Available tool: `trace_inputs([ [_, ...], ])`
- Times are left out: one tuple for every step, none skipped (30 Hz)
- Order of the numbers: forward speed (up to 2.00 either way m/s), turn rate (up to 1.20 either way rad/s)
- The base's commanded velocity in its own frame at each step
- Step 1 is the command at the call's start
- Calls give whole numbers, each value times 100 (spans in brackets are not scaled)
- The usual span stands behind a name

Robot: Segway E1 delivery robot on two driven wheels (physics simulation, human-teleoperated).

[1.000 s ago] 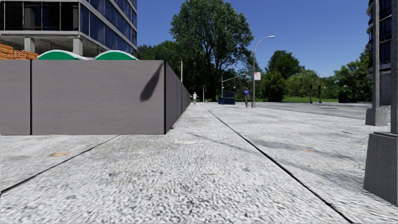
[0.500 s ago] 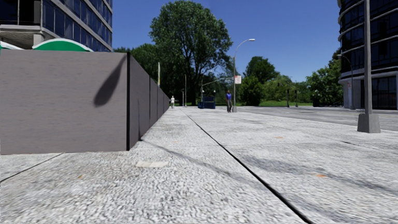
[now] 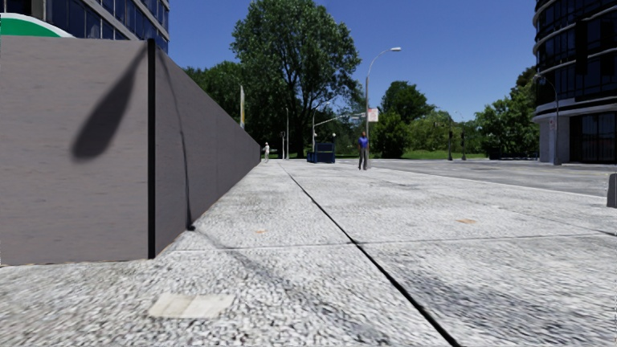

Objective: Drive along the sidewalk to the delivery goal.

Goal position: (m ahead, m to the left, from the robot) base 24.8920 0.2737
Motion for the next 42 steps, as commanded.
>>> trace_inputs([
  [200, -1],
  [200, -1],
  [200, -1],
  [200, -1],
  [200, -1],
  [200, -1],
  [200, -1],
  [200, -1],
  [200, -1],
  [200, -1],
  [200, -1],
  [200, -1],
  [200, -1],
  [200, -1],
  [200, -1],
  [200, -1],
  [200, -1],
  [200, -1],
  [200, -1],
  [200, -1],
  [200, -1],
  [200, -1],
  [200, -1],
  [200, -1],
  [200, -1],
  [200, -1],
  [200, -1],
  [200, -1],
  [200, -1],
  [200, -1],
  [200, -1],
  [200, -1],
  [200, -1],
  [200, -1],
  [200, -1],
  [200, -1],
  [200, -1],
  [200, -1],
  [200, -1],
  [200, -1],
  [200, -1],
  [200, -1],
])
